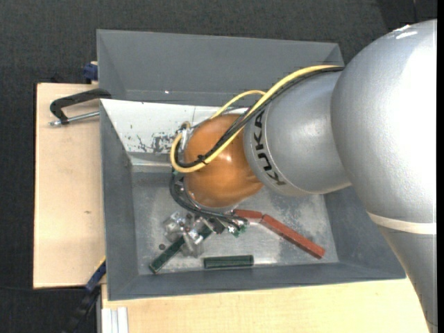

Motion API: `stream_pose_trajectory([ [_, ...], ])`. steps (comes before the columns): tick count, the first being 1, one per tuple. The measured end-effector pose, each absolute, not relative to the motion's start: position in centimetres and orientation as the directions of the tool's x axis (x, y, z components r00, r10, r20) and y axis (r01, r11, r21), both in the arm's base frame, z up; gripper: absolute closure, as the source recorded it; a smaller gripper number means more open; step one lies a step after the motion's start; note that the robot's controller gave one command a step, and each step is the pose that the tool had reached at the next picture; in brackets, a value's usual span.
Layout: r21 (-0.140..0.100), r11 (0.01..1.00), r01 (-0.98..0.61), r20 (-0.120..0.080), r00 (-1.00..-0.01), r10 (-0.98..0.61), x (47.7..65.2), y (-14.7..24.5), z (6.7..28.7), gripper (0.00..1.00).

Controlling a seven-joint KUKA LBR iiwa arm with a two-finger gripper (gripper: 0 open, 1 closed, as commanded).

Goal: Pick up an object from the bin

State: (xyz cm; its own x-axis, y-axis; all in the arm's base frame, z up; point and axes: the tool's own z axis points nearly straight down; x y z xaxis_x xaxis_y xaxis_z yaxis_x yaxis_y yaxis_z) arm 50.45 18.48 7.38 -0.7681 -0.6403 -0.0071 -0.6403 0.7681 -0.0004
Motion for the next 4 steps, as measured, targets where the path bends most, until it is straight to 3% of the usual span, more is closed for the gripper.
stream_pose_trajectory([
  [1,0.000,0.774,-0.634,-0.006,-0.774,-0.634,51.8,18.0,17.1,1.00],
  [2,0.000,0.773,-0.634,-0.005,-0.773,-0.634,51.7,18.0,17.1,0.00],
  [3,0.000,0.773,-0.634,-0.005,-0.773,-0.634,51.7,18.0,17.1,0.00],
  [4,-0.002,0.730,-0.683,-0.008,-0.730,-0.683,50.9,18.8,12.2,0.00],
])
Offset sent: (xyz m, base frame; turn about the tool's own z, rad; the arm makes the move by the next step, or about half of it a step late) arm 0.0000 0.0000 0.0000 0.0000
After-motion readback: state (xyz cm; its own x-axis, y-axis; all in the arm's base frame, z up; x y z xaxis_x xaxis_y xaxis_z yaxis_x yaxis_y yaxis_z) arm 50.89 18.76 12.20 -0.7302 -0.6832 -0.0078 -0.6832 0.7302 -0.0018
